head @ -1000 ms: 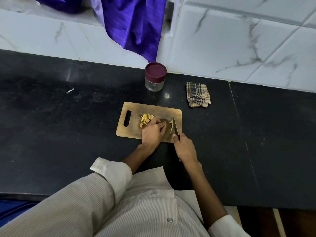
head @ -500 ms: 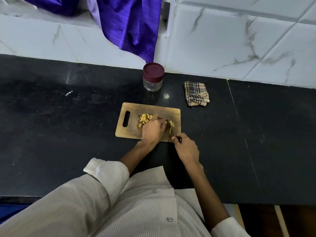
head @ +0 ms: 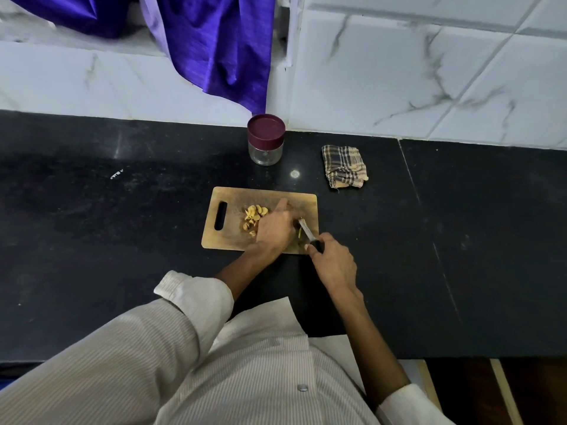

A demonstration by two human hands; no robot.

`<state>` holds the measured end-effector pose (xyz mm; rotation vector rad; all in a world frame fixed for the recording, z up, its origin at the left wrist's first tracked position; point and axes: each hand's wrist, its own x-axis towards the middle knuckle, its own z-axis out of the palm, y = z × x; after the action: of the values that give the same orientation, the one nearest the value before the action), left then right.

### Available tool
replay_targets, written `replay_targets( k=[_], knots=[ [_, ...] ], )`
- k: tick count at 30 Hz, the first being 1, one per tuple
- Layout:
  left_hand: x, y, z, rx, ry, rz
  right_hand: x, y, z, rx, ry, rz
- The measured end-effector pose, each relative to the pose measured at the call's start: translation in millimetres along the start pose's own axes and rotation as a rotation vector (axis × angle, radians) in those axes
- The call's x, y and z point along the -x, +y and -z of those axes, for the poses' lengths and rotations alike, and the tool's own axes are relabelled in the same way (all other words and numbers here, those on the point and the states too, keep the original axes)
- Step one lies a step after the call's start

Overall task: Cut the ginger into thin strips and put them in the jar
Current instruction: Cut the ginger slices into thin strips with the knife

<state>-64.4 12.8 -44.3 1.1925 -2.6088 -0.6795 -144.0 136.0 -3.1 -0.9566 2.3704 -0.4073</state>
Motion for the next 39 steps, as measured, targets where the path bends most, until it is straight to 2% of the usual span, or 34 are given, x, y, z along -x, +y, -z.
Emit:
replay_targets(
  k=[5, 13, 19, 23, 39],
  knots=[
    [-3.1, -3.8, 5.1, 0.071, 0.029, 0.011, -1.2, 3.8, 4.5, -0.033, -0.004, -0.028],
    [16.7, -20.4, -6.7, 0.162, 0.135, 0.149, -5.5, 2.2, -5.2, -0.129, -0.058, -0.028],
    [16.2, -21.3, -14.3, 0.161, 0.122, 0.177, -3.9, -11.2, -19.0, -0.052, -0.131, 0.052],
    [16.4, -20.6, -14.9, 0.130, 0.140, 0.181, -7.5, -16.6, -19.0, 0.004, -0.117, 0.089],
    [16.5, -17.8, -13.6, 0.115, 0.167, 0.196, -16.9, -17.4, -26.0, 0.065, -0.134, 0.024]
  ],
)
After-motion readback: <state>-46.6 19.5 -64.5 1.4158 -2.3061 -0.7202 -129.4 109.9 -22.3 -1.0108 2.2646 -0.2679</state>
